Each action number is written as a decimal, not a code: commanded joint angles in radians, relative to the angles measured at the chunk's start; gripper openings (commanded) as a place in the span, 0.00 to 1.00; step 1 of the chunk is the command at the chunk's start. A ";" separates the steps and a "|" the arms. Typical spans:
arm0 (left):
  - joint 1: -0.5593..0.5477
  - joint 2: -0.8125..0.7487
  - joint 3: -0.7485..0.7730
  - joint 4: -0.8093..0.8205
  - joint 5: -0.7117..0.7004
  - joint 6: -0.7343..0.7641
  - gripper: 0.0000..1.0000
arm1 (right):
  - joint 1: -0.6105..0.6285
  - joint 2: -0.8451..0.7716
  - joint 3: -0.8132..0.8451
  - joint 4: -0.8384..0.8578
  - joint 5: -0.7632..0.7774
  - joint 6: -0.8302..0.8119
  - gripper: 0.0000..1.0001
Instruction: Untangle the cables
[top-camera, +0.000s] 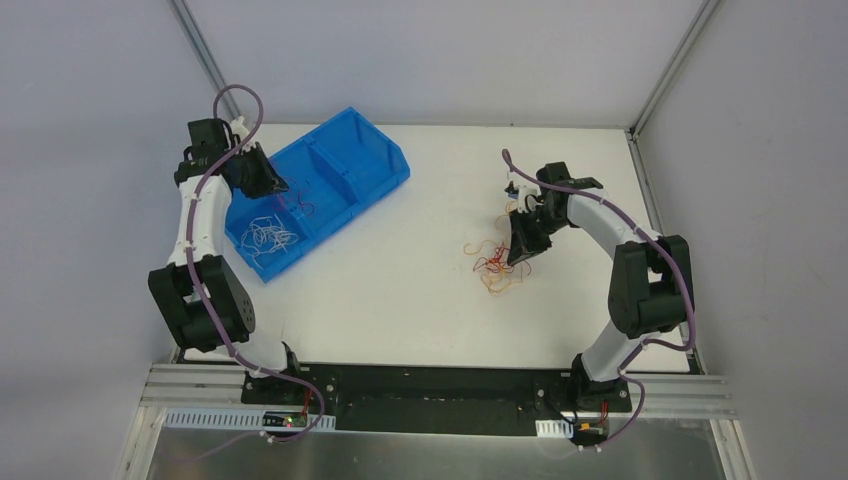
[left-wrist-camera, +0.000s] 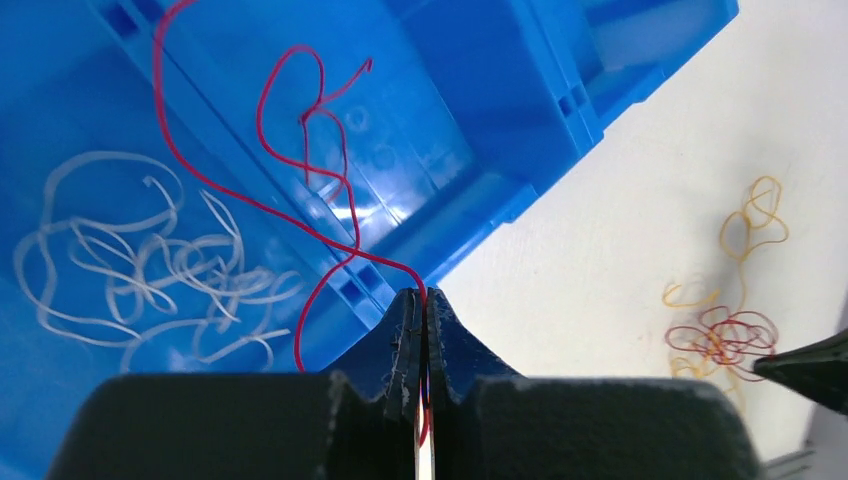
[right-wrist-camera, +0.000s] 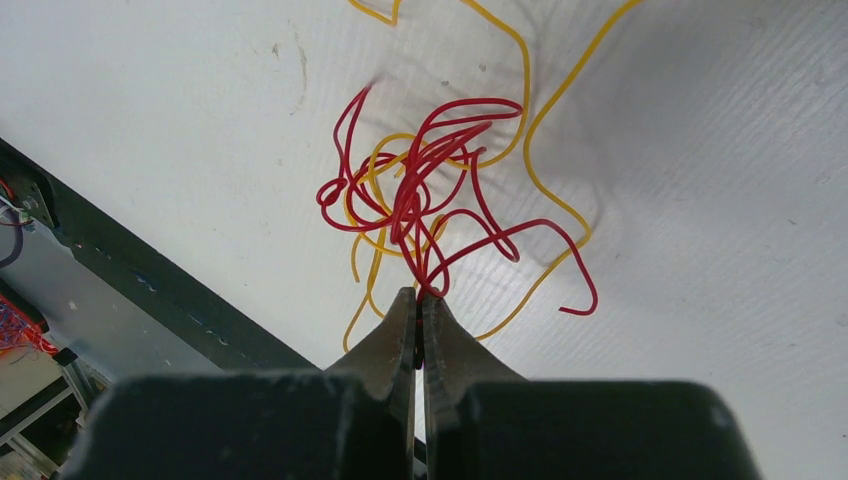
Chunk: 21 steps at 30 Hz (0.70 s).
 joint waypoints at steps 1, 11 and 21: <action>-0.039 -0.054 -0.015 0.008 -0.023 -0.263 0.00 | -0.003 -0.036 -0.002 -0.016 0.000 0.001 0.00; -0.180 -0.033 0.019 0.078 -0.071 -0.361 0.00 | -0.003 -0.036 -0.017 -0.013 0.006 -0.003 0.00; -0.244 0.036 -0.014 0.100 -0.154 -0.453 0.00 | -0.006 -0.031 -0.017 -0.016 0.011 -0.011 0.00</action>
